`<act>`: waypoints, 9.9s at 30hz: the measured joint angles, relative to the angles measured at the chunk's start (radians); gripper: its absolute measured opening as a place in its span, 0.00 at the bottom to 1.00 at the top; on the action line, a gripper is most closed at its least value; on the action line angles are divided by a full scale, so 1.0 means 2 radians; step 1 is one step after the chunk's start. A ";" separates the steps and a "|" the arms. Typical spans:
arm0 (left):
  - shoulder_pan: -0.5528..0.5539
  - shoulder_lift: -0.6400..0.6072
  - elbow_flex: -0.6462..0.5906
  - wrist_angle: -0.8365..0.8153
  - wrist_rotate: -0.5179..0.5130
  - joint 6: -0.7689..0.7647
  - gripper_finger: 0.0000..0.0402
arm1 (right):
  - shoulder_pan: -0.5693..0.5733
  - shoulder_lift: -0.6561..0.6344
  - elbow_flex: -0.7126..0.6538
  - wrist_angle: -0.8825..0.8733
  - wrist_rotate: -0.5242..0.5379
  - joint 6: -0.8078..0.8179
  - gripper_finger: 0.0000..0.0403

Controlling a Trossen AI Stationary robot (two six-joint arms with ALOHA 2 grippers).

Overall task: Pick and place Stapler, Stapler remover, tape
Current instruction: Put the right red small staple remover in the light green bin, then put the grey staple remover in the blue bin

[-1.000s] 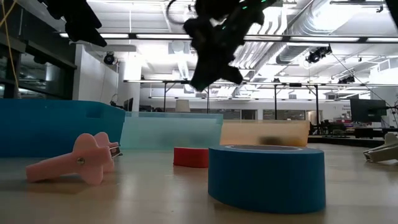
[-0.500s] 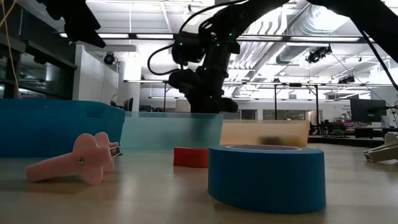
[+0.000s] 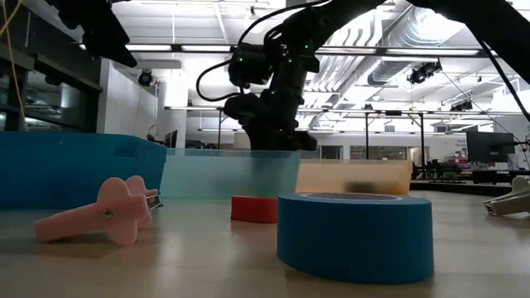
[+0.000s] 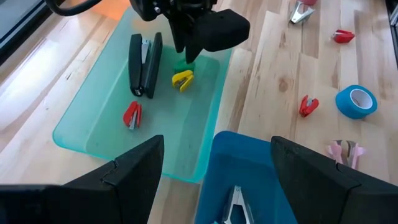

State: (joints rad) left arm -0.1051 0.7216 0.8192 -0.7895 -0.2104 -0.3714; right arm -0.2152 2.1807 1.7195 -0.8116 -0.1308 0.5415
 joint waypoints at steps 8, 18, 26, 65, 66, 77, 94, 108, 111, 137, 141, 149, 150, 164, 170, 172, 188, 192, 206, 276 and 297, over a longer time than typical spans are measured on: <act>0.000 0.000 0.000 0.000 0.000 0.000 0.72 | -0.007 -0.017 0.000 -0.013 -0.027 0.009 0.40; 0.000 0.000 0.000 0.001 0.000 -0.001 0.72 | -0.003 -0.093 0.000 -0.086 0.016 0.029 0.37; 0.000 0.000 0.000 0.001 0.000 -0.001 0.72 | 0.031 -0.137 0.000 -0.225 0.055 0.090 0.37; 0.000 -0.001 0.000 0.000 0.011 0.013 0.72 | 0.284 -0.145 0.000 -0.262 0.023 0.317 0.37; 0.000 -0.004 0.000 -0.001 0.014 0.013 0.72 | 0.286 -0.145 0.000 -0.261 0.023 0.320 0.37; 0.000 -0.050 0.000 -0.002 0.022 0.008 0.72 | 0.306 -0.147 -0.021 -0.200 0.001 0.344 0.37; 0.000 -0.067 0.000 -0.001 0.021 -0.011 0.72 | 0.383 -0.236 -0.250 -0.042 -0.054 0.611 0.33; 0.000 -0.067 0.000 -0.003 0.022 -0.009 0.72 | 0.450 -0.235 -0.327 0.060 -0.005 0.695 0.54; 0.000 -0.068 0.000 -0.003 0.022 -0.009 0.72 | 0.449 -0.235 -0.354 0.099 -0.004 0.696 0.62; 0.000 -0.068 0.000 -0.022 0.020 -0.013 0.72 | 0.448 -0.232 -0.404 0.154 -0.015 0.632 0.41; 0.000 -0.067 0.000 -0.022 0.018 -0.013 0.72 | 0.449 -0.232 -0.404 0.150 -0.012 0.600 0.33; 0.000 -0.068 0.000 -0.022 0.017 -0.014 0.72 | 0.449 -0.232 -0.404 0.146 -0.015 0.576 0.17; 0.000 -0.067 0.000 -0.022 0.016 -0.014 0.72 | 0.449 -0.232 -0.404 0.147 -0.014 0.575 0.15; 0.000 -0.068 0.000 -0.021 0.016 -0.013 0.72 | 0.440 -0.232 -0.373 0.187 0.037 0.551 0.12; 0.000 -0.068 0.000 -0.017 0.016 -0.013 0.72 | 0.397 -0.232 -0.317 0.183 0.063 0.430 0.12; 0.000 -0.067 0.000 -0.015 0.016 -0.014 0.72 | 0.377 -0.232 -0.295 0.181 0.064 0.374 0.12; 0.000 -0.067 0.000 -0.011 0.016 -0.019 0.72 | 0.182 -0.233 -0.204 0.158 0.060 0.020 0.12; 0.000 -0.068 0.000 -0.011 0.017 -0.026 0.72 | 0.125 -0.233 -0.204 0.158 0.043 -0.042 0.12; 0.000 -0.067 0.000 -0.009 -0.010 -0.079 0.72 | 0.006 -0.209 -0.193 0.163 -0.032 -0.170 0.12; 0.000 -0.022 0.000 0.042 -0.039 -0.066 0.72 | 0.114 -0.222 -0.148 -0.335 -0.009 -0.088 0.57; 0.000 -0.022 0.000 0.036 0.023 0.004 0.72 | 0.211 -0.221 -0.277 -0.216 -0.076 0.059 0.79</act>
State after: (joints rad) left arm -0.1051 0.6785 0.8194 -0.7174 -0.1640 -0.3640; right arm 0.2073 1.7390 1.1648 -1.2435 -0.2830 0.6604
